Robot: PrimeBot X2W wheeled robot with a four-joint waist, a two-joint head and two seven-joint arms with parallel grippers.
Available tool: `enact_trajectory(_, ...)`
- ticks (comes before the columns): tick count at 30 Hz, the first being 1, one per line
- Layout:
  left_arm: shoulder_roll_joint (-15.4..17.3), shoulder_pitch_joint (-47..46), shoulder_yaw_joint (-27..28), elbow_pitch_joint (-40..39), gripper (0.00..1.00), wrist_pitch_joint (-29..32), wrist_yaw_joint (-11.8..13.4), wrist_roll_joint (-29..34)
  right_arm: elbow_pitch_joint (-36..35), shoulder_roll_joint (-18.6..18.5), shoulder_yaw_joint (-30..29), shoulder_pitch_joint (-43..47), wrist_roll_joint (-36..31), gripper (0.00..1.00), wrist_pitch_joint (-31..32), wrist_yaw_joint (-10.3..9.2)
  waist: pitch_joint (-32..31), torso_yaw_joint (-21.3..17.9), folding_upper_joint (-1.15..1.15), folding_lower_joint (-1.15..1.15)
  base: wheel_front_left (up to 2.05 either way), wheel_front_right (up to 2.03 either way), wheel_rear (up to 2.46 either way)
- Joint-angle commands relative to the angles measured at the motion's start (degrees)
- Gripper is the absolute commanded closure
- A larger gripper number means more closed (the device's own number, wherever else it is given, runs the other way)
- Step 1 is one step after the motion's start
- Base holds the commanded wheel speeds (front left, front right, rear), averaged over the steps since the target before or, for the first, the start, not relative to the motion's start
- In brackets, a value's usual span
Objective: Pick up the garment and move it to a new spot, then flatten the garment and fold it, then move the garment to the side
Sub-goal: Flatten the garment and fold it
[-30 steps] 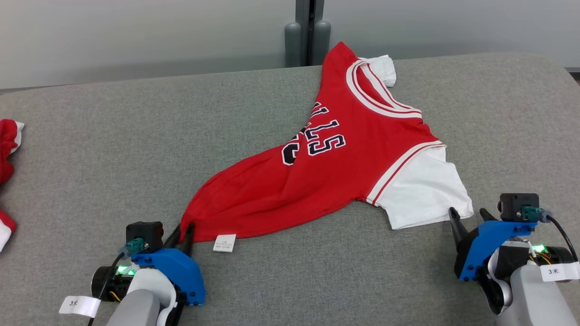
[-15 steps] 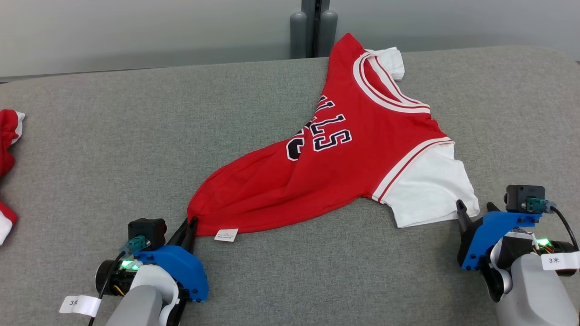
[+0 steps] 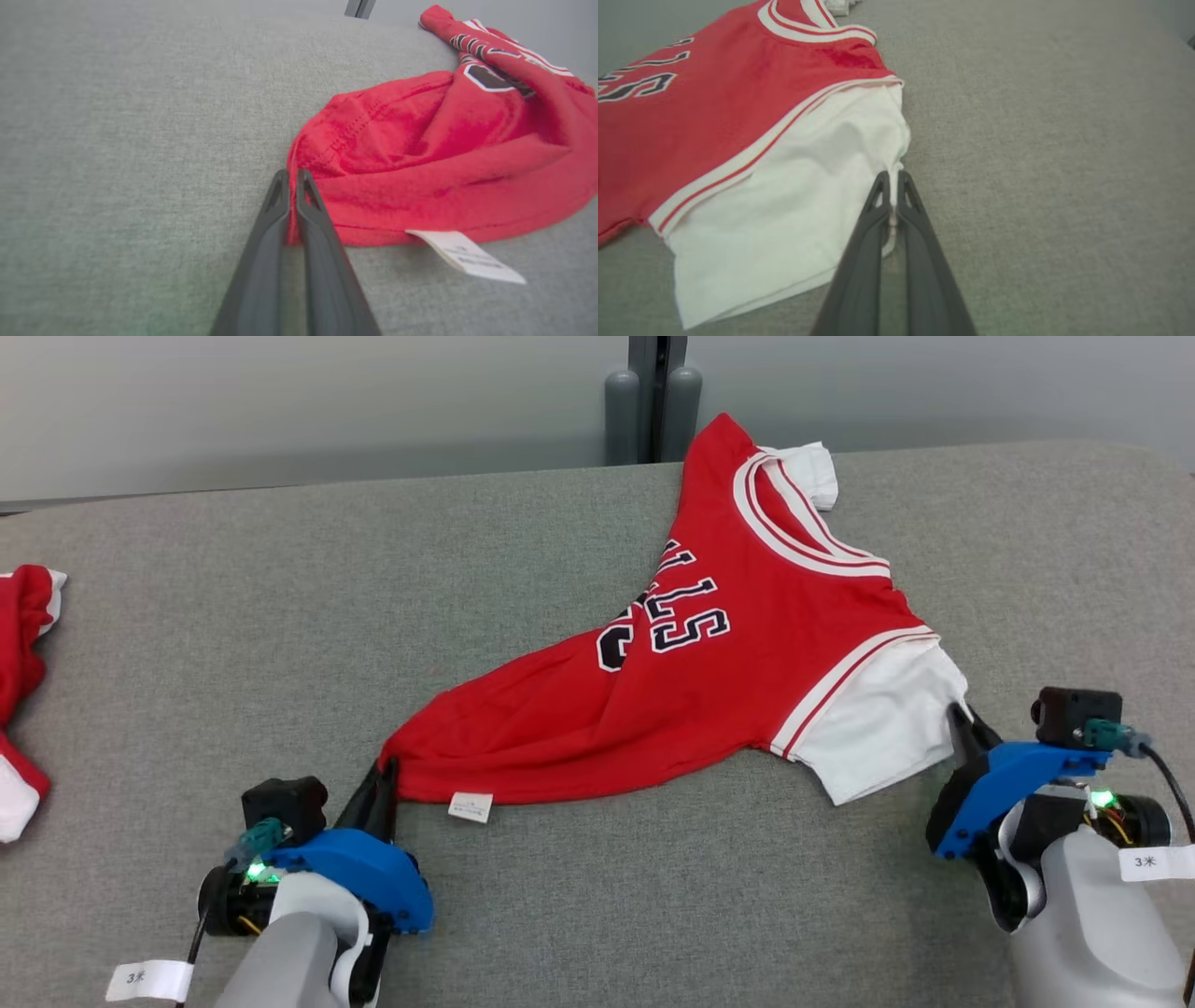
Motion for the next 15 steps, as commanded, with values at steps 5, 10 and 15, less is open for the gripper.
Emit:
enact_trajectory(5, 0.5, 0.1, 1.2, -8.7, 1.00, -2.3, -0.4, -5.9, -12.1, 0.0, 2.1, 2.9, 8.9, 1.00, -0.6, 0.01, -2.5, -0.1, 0.00, -0.01, 0.00, 0.00, 0.00)
enact_trajectory(10, 2.7, 1.7, 2.0, -21.6, 1.00, 0.5, -0.5, -14.6, -28.7, -1.3, 3.1, 6.8, 13.5, 1.00, 3.1, 0.01, -4.8, -0.6, 0.00, -0.01, 0.00, 0.00, 0.00)
enact_trajectory(15, 5.2, 2.8, 4.4, -35.6, 1.00, 6.1, -0.3, -24.6, -44.0, -2.5, 3.4, 8.9, 16.6, 1.00, 7.6, 0.01, -5.9, -0.8, 0.00, -0.01, 0.00, 0.00, 0.00)
